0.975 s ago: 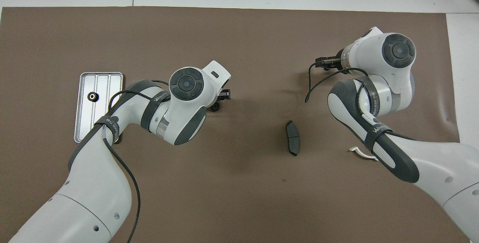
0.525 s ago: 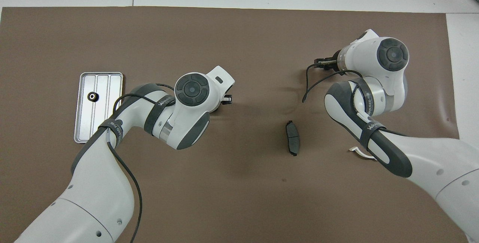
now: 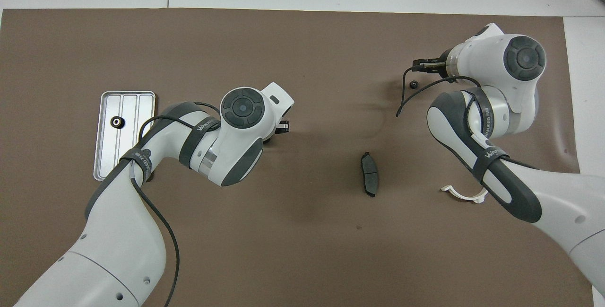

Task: Pick bearing gear from pile to tray
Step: 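Reach the left gripper to the second bearing and grasp it, then place the second bearing in the tray with the left gripper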

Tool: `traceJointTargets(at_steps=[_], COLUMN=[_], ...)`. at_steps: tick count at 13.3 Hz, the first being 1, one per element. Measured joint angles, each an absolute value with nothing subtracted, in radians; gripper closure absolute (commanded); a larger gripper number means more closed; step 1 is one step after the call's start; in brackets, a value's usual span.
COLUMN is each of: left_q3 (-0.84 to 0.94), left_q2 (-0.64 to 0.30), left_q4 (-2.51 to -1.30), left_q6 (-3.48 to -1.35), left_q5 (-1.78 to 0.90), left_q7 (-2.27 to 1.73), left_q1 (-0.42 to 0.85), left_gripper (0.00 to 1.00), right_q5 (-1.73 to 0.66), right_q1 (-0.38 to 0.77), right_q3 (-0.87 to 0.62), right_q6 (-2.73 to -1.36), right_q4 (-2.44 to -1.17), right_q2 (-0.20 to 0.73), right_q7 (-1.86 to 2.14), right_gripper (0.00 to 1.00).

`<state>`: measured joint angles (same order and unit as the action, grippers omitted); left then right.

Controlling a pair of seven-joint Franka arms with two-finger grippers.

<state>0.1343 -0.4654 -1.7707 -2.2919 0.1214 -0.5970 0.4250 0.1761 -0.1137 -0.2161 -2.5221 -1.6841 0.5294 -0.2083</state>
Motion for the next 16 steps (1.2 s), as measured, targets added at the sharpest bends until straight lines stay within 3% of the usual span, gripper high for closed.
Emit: traceJointTargets(at_steps=[2, 9, 16], left_q3=[0.129, 0.129, 0.125], left_q2=[-0.465, -0.448, -0.423], left_q4=[-1.708, -1.611, -1.608], left_q6=[-2.236, -2.08, -2.011], left_q5=[0.121, 0.12, 0.119], left_q7=[-0.578, -0.328, -0.054], left_q1=[0.351, 0.079, -0.197], left_gripper=[1.0, 1.0, 1.0], right_q5=[0.177, 0.177, 0.18], right_q1=[-0.122, -0.135, -0.059], right_q3=[-0.215, -0.223, -0.229], right_q6=[-2.521, -2.486, -2.482], right_q4=[-1.684, -1.685, -1.705], right_q2=[0.529, 0.529, 0.529], right_q7=[-0.208, -0.132, -0.128], right_gripper=[0.19, 0.19, 0.22])
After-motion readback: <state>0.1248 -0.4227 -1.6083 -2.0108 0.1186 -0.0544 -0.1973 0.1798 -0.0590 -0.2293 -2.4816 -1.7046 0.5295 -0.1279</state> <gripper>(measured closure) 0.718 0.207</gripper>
